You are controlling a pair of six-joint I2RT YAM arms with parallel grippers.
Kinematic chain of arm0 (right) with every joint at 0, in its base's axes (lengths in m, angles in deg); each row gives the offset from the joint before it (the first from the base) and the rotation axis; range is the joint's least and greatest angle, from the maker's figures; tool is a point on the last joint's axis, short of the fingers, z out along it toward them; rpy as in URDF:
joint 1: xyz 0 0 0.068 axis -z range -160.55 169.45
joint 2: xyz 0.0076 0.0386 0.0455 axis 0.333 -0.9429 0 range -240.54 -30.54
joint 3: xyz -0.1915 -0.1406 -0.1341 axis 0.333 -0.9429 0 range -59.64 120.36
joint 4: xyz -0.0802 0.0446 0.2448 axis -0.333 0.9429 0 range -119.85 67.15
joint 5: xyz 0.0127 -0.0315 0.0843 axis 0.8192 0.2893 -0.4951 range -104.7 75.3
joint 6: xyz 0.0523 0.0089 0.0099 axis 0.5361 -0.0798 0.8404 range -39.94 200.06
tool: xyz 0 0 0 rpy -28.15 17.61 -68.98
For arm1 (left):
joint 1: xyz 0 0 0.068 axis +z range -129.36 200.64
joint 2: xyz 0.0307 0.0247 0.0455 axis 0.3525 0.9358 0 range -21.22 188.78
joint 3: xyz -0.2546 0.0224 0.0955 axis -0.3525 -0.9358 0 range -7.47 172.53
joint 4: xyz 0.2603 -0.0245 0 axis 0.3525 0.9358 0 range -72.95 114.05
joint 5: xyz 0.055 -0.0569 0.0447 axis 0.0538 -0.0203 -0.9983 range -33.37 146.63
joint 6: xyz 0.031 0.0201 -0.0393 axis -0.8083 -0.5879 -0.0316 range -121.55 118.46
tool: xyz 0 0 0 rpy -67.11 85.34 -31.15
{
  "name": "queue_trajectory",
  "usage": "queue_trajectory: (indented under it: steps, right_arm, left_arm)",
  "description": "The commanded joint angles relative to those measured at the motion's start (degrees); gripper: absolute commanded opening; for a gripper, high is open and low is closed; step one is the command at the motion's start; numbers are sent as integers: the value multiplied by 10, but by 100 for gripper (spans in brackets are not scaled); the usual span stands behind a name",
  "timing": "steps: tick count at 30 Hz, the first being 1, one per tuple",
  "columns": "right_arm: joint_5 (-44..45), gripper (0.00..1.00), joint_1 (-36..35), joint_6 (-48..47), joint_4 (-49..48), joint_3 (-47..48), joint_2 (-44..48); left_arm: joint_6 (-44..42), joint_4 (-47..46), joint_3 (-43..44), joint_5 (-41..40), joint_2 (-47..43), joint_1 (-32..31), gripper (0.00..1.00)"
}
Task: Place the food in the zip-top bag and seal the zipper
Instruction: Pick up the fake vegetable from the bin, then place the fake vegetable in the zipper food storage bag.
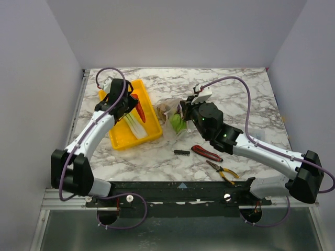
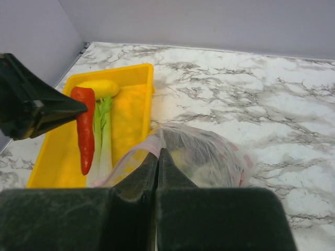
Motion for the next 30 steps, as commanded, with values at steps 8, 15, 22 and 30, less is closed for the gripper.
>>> queue_trajectory:
  steps: [8,15,22,30]
  right_arm:
    - [16,0,-4,22,-3,28,11]
    - [12,0,-4,64,39,72,-10]
    - [15,0,-4,103,81,118,-31]
    - [13,0,-4,123,100,150,-42]
  left_arm:
    - [-203,-244,-172,244,-298,4,0]
    - [-236,-541,-280,376,-395,-4,0]
    - [-438,-619,-259,456,-373,-90,0]
    - [-515,-693,-301,474,-365,-125,0]
